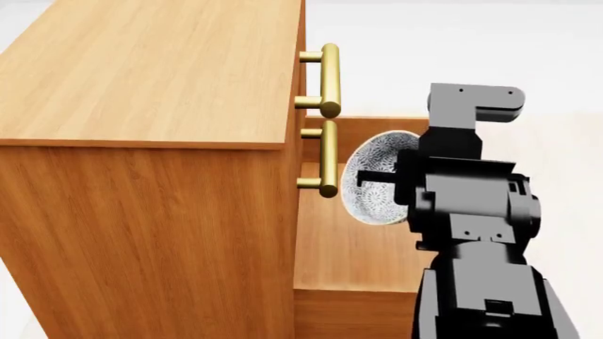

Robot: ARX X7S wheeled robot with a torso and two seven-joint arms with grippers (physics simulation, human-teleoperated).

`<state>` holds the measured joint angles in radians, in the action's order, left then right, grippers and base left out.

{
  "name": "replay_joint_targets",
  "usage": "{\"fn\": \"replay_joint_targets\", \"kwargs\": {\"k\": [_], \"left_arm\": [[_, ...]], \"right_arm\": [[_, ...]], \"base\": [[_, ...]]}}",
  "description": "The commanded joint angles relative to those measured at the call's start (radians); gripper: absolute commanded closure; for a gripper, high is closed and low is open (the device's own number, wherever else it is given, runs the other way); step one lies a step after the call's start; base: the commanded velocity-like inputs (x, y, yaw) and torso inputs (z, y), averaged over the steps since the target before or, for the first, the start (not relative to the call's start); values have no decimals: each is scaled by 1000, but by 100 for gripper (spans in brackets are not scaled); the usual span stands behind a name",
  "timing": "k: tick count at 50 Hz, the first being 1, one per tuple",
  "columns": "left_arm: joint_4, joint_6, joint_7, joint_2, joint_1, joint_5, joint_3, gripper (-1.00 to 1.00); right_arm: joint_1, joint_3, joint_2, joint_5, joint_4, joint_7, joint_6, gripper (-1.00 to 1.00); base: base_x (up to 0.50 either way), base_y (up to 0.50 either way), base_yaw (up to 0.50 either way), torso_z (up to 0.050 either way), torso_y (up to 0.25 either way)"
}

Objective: Put the bowl in the bottom drawer of the cabinet and close it.

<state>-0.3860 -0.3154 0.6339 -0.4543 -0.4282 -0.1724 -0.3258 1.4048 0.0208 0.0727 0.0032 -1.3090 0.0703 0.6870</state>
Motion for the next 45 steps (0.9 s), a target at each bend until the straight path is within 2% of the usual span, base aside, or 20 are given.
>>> {"fn": "replay_joint_targets", "kwargs": {"k": [1,17,45], "left_arm": [[2,-1,3,0,1,0,-2,-100],[-2,2,7,-3,2,0,-4,-100],[1,-2,12,-8,2,-1,-7,-100]], "right_arm": [[-6,-5,-4,-3,0,-20,9,100],[-9,-7,-5,1,0,-64,64,100],[10,116,2,9,0,-94,217,100]], "base": [[0,0,0,0,0],[0,0,0,0,1],[0,0,0,0,0]]}}
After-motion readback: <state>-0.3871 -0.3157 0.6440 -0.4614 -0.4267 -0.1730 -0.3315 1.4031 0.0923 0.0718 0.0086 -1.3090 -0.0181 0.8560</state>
